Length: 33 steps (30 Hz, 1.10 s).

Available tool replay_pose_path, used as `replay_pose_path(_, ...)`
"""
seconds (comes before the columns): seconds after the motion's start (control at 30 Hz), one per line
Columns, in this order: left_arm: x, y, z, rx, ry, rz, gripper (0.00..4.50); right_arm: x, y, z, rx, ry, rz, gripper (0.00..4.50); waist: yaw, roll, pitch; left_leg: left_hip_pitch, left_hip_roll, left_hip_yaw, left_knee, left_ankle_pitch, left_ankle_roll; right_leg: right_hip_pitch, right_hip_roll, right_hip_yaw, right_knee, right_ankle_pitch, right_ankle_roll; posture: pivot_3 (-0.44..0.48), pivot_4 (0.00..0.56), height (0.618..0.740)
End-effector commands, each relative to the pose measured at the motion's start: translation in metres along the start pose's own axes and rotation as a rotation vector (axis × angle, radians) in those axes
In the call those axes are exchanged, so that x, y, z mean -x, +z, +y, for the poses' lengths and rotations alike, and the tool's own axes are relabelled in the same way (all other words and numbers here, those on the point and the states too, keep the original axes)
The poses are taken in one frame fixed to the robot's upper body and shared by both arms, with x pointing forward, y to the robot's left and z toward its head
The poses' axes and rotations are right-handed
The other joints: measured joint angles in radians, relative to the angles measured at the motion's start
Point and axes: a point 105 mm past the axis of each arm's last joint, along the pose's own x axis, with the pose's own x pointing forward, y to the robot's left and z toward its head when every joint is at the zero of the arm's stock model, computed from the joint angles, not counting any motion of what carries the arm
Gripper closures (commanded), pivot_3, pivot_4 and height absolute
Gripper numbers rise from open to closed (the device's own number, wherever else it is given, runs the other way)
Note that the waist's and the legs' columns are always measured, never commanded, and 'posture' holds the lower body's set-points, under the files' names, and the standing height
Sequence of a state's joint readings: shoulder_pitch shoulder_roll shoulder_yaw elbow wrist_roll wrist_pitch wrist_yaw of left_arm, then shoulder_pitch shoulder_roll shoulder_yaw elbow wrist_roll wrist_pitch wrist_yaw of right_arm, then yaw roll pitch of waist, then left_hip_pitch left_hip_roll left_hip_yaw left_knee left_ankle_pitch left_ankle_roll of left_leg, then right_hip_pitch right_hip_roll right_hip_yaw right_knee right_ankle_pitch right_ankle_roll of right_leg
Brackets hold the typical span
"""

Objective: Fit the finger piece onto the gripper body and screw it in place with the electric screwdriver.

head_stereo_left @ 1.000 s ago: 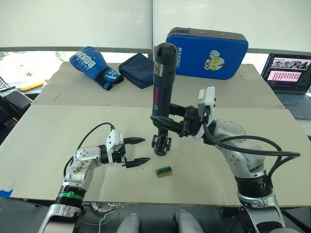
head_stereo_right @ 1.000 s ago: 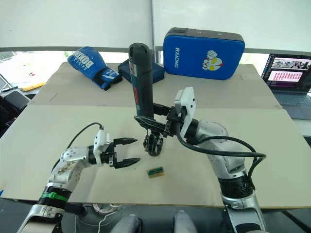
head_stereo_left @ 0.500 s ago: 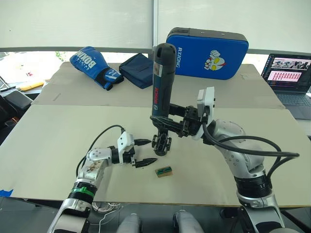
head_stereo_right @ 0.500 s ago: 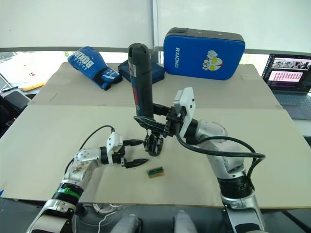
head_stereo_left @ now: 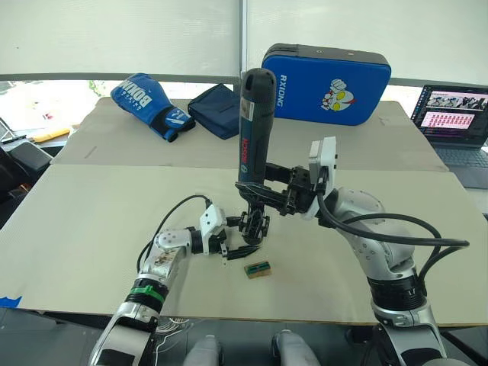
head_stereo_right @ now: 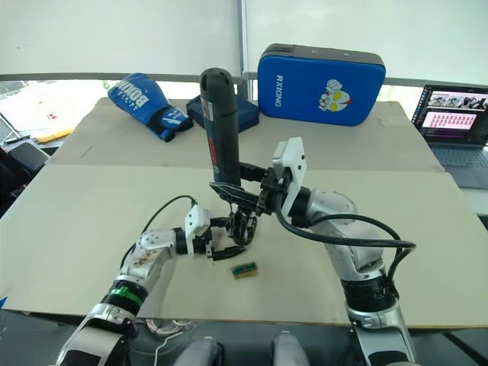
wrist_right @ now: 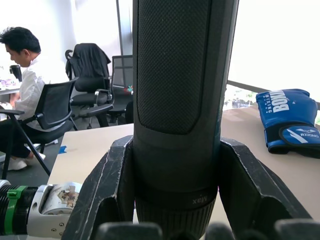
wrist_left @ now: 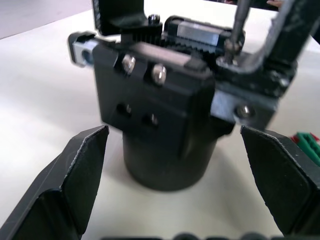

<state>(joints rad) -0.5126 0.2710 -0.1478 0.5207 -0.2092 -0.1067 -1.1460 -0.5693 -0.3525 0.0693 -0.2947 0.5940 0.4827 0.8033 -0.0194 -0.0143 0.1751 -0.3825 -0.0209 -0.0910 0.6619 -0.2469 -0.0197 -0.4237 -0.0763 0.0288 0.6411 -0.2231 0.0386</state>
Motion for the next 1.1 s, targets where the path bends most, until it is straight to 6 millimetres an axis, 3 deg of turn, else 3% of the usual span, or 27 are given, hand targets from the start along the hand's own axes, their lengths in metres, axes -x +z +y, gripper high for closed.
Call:
replay_pose_path(0.03,-0.0018,0.005,0.0024,-0.033,0.002,-0.012,0.0,-0.0016,0.0124,0.0058,0.052,0.02,-0.042,2.57,0.0,0.0,0.0,0.0,0.0,0.0,0.0,0.0,0.0,0.0,0.0,0.0,0.0,0.0,0.0,0.0,0.15,0.74)
replay_pose_path(0.87,-0.01,0.0004,0.002,-0.022,-0.023,0.015,0.0,-0.0012,0.0098,0.0057,0.047,0.018,-0.031,2.57,0.001,0.0,0.0,0.001,0.0,0.0,0.0,0.0,0.0,0.001,0.0,0.0,0.001,0.0,0.0,0.0,0.15,0.74)
replay_pose_path(1.0,-0.0113,-0.0014,0.0005,-0.014,-0.029,0.025,1.17,-0.0012,0.0095,0.0062,0.045,0.018,-0.03,2.57,0.002,0.0,0.0,0.001,0.0,0.0,0.0,0.0,0.0,0.001,0.0,0.0,0.0,0.0,0.0,0.0,0.15,0.74)
replay_pose_path(1.1,-0.0115,-0.0022,-0.001,-0.017,-0.038,0.033,1.17,-0.0012,0.0094,0.0064,0.045,0.018,-0.03,2.57,0.002,0.0,-0.001,0.001,0.0,0.0,0.0,0.0,0.0,0.001,0.0,0.0,0.0,0.0,0.0,0.0,0.15,0.74)
